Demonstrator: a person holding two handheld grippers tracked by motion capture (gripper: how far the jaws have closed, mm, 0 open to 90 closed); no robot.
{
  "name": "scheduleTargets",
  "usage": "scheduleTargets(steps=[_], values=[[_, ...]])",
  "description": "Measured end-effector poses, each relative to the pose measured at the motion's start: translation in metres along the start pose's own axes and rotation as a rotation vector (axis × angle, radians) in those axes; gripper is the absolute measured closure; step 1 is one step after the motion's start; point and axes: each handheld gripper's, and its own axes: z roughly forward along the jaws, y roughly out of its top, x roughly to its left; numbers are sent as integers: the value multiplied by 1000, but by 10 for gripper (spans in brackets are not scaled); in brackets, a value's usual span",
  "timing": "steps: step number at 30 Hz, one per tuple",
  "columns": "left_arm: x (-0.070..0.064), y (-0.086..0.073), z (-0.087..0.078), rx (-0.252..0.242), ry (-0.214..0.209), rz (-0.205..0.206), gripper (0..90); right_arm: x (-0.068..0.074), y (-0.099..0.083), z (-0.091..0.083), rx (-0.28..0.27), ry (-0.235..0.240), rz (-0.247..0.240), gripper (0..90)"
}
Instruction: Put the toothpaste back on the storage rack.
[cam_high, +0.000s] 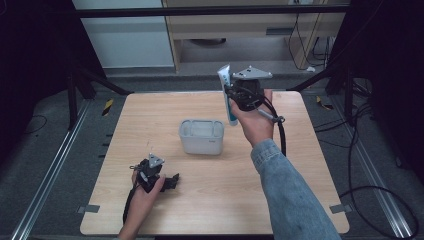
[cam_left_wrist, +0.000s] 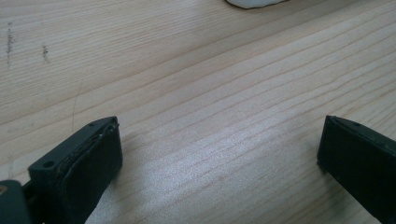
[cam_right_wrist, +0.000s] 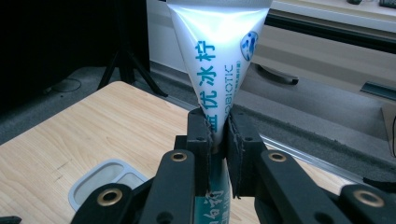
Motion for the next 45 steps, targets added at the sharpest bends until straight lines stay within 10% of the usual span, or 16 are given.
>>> scheduleTargets(steps=[45], values=[[0,0,0,1,-2,5,0,52,10,22,-95,96,-39,804]])
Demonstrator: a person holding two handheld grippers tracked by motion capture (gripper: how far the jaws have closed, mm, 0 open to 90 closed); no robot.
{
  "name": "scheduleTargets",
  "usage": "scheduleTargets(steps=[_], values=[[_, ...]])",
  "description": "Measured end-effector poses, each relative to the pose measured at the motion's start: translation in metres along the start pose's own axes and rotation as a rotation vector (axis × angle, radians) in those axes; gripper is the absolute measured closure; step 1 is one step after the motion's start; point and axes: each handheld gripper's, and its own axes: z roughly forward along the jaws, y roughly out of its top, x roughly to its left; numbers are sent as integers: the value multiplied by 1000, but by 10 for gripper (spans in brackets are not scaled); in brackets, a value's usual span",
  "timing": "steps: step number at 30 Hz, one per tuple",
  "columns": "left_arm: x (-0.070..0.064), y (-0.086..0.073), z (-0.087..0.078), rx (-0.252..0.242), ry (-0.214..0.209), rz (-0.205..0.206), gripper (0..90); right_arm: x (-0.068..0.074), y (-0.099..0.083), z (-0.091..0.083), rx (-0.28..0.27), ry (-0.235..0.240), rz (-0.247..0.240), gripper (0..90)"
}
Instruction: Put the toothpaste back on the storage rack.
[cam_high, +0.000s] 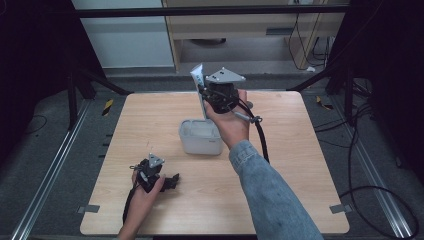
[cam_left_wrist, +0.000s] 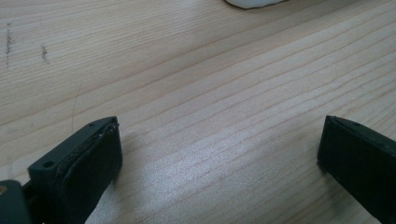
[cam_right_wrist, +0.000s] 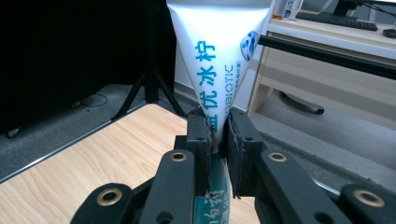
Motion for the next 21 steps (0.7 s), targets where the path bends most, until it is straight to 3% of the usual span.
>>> scheduleTargets(steps=[21], values=[[0,0,0,0,-1,-1,0,11,-14,9,13,32,16,804]])
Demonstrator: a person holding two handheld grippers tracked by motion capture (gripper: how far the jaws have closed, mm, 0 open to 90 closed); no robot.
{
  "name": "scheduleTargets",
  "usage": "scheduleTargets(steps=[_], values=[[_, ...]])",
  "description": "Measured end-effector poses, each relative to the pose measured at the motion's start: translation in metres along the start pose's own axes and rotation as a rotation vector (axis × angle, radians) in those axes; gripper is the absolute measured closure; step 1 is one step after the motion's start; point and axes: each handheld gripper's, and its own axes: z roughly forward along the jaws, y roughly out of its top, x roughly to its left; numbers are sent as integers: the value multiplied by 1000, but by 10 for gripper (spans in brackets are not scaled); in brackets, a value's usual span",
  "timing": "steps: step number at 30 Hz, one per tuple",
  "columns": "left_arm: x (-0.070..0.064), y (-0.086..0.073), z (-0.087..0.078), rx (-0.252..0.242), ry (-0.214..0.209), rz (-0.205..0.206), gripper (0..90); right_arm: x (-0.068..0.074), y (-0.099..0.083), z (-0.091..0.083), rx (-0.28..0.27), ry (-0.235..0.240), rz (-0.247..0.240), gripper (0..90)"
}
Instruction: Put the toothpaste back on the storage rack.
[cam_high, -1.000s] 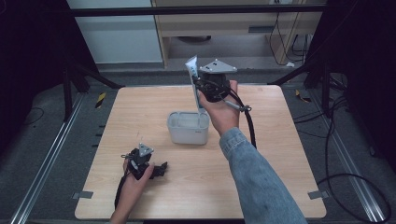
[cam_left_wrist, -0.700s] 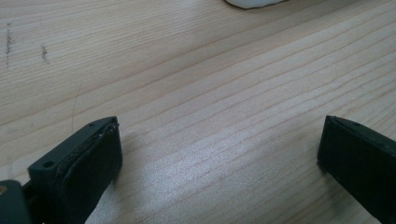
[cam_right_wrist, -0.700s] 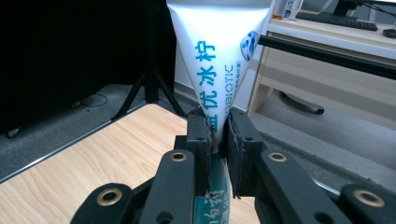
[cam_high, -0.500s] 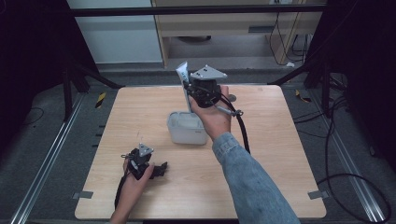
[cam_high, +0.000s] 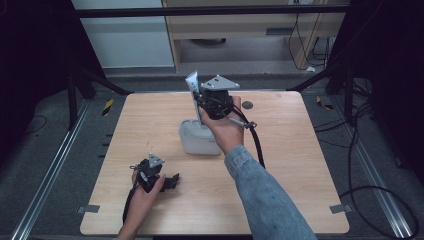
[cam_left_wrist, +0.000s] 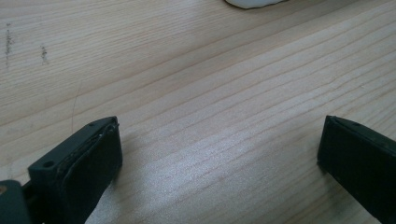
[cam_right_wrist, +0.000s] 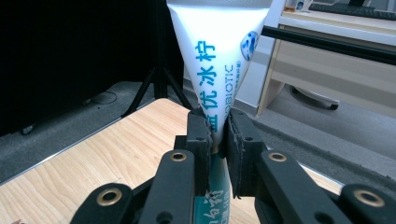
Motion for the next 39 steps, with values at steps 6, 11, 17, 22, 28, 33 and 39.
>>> scheduleTargets(steps=[6,11,17,22,28,33,39], values=[[0,0,0,0,0,1,0,1,0,2,2,2,-2,804],[0,0,0,0,0,0,0,3,-1,3,5,7,3,804],[0,0,0,0,0,0,0,2,-5,6,12,6,-1,804],[0,0,0,-2,1,-2,0,3,-10,10,22,5,2,803],[0,0,0,-2,0,-1,0,5,-16,14,33,5,1,803],[0,0,0,-2,0,-1,0,3,-26,21,57,1,7,803],[0,0,0,-2,0,-1,0,2,-34,27,80,0,11,803]])
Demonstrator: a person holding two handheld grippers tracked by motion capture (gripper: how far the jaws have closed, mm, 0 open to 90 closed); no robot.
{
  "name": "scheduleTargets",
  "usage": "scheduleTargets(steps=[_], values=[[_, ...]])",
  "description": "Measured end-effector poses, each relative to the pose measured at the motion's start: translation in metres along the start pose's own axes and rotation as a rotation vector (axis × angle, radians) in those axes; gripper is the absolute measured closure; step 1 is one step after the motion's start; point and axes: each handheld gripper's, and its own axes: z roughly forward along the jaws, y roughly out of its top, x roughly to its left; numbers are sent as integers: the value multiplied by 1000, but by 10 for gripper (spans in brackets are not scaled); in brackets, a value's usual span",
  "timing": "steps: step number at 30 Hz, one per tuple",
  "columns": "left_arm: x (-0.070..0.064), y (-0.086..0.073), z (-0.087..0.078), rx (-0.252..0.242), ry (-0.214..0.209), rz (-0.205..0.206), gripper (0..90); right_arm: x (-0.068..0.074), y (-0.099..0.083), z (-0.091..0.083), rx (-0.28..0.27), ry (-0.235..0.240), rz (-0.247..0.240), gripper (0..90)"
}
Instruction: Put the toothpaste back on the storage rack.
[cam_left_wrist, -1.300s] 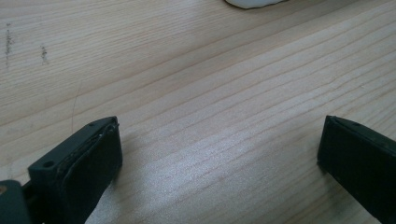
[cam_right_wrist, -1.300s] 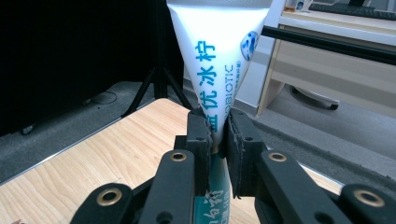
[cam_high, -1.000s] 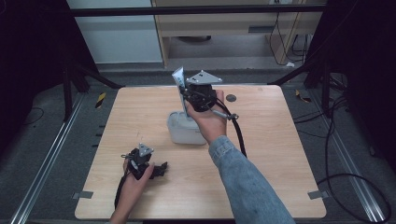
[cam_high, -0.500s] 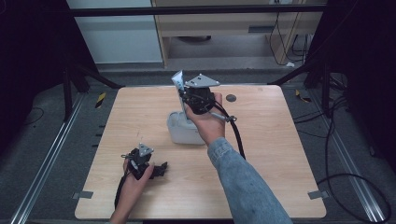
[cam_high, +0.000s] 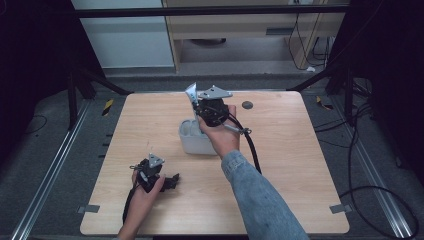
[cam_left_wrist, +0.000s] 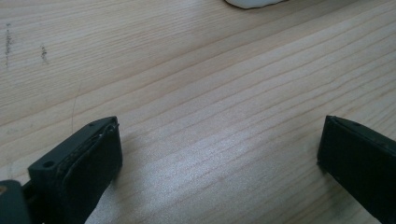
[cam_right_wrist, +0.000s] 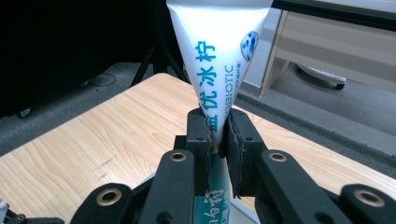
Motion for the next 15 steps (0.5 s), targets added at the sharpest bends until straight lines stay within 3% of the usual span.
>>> scheduleTargets(steps=[15], values=[[0,0,0,0,0,0,0,6,-19,13,66,8,-16,803]])
